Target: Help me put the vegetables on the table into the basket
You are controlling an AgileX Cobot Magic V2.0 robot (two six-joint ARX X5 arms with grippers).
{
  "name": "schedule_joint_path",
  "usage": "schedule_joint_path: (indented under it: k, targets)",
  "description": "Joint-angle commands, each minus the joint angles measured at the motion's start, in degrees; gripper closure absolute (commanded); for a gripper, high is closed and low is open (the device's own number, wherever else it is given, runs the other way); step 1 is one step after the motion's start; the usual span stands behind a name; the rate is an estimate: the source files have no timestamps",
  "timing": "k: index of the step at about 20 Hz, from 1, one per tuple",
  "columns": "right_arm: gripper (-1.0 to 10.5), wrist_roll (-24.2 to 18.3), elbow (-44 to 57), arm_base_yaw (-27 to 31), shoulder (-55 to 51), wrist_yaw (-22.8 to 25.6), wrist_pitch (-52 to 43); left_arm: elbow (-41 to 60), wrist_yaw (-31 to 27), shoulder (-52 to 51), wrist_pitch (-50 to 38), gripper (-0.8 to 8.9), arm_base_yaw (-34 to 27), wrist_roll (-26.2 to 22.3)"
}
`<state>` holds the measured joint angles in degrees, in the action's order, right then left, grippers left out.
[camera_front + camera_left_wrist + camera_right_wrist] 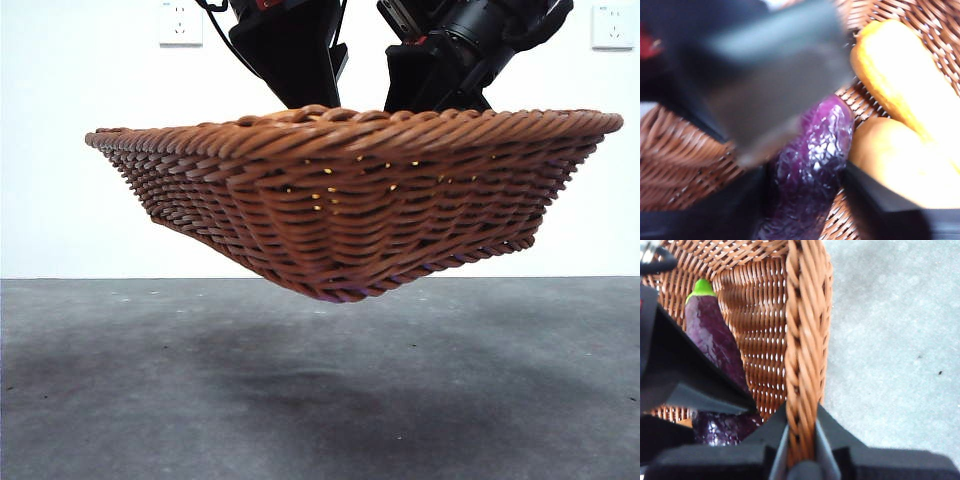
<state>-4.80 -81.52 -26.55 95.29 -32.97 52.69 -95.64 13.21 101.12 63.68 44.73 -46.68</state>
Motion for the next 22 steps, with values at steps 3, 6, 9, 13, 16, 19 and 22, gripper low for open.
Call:
schedule_joint_path:
  k: [3, 6, 9, 13, 16, 19, 22]
  targets:
    - [9.6, 0.26, -0.04, -0.13, 0.22, -0.85, -0.28, 0.28, 0.2, 0.02, -0.42, 4.01, -0.28, 4.24]
    - [9.6, 0.26, -0.07, -0.09, 0.22, -0.28, -0.24, -0.5, -2.82, -1.03, 0.35, 4.01, -0.7, 5.2]
    - [9.6, 0.26, -0.07, -0.07, 0.22, 0.24, -0.37, -3.8, -4.96, -4.46, 1.79, 4.04, -2.73, 6.93]
    - [9.6, 0.7, -0.07, -0.07, 0.22, 0.28, -0.37, -8.13, -5.77, -12.44, 2.03, 4.05, -9.07, 17.88]
    - [9.6, 5.42, -0.07, 0.0, 0.22, 4.11, -4.0, -8.13, -5.75, -19.58, 7.28, 5.59, -16.39, 25.64]
    - [9.6, 9.77, -0.07, 1.09, 0.22, 5.16, -8.72, -8.09, -5.66, -25.11, 11.78, 8.2, -22.25, 28.09]
    - [9.6, 10.82, -0.07, 5.55, 0.07, 5.79, -8.76, -8.11, -5.55, -31.21, 11.76, 8.2, -24.83, 28.98]
